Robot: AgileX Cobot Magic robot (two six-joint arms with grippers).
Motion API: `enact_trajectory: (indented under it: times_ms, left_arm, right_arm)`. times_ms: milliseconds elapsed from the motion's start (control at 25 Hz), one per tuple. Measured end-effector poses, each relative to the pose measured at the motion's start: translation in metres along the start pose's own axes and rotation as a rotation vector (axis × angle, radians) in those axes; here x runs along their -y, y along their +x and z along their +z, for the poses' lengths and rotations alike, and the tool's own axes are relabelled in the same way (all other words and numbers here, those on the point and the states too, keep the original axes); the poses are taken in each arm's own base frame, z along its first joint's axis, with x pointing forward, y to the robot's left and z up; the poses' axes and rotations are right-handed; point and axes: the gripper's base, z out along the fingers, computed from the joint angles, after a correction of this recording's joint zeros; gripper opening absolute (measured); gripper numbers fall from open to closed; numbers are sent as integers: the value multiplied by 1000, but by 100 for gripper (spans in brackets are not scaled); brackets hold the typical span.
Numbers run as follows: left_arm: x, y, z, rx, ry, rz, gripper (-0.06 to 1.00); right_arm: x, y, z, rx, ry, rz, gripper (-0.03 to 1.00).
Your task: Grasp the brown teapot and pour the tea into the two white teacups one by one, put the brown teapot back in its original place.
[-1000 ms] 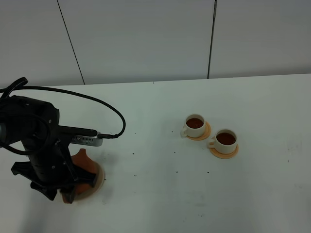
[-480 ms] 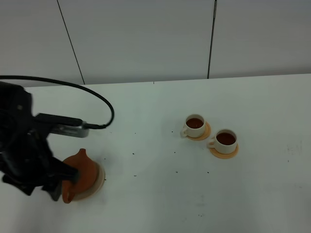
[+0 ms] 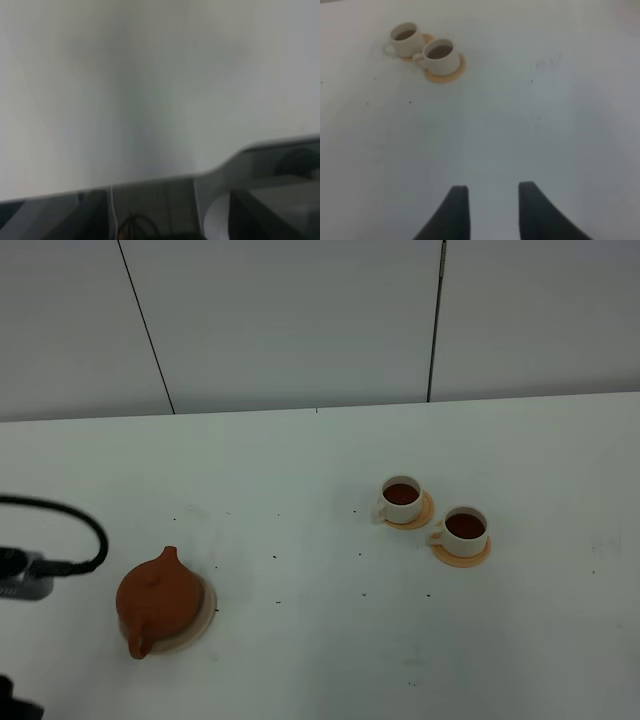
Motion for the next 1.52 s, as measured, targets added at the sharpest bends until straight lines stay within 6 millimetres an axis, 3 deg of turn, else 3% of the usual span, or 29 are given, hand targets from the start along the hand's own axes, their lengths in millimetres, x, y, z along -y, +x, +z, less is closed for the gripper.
enact_trajectory:
  times_ms: [160,320,600,1120,1520]
  left_arm:
    - [-3,51,4,89,5,1,58]
    - [-4,80,7,184,9,-5,58]
    - [0,83,9,325,62,-23,58]
    - [3,82,11,341,86,-19,58]
    - [-12,101,1,463,-16,-304,58]
  right_arm:
    - [0,0,0,0,0,0,24]
    - [0,0,0,0,0,0,24]
    - [0,0,0,0,0,0,24]
    - [0,0,0,0,0,0,24]
    - [0,0,0,0,0,0,24]
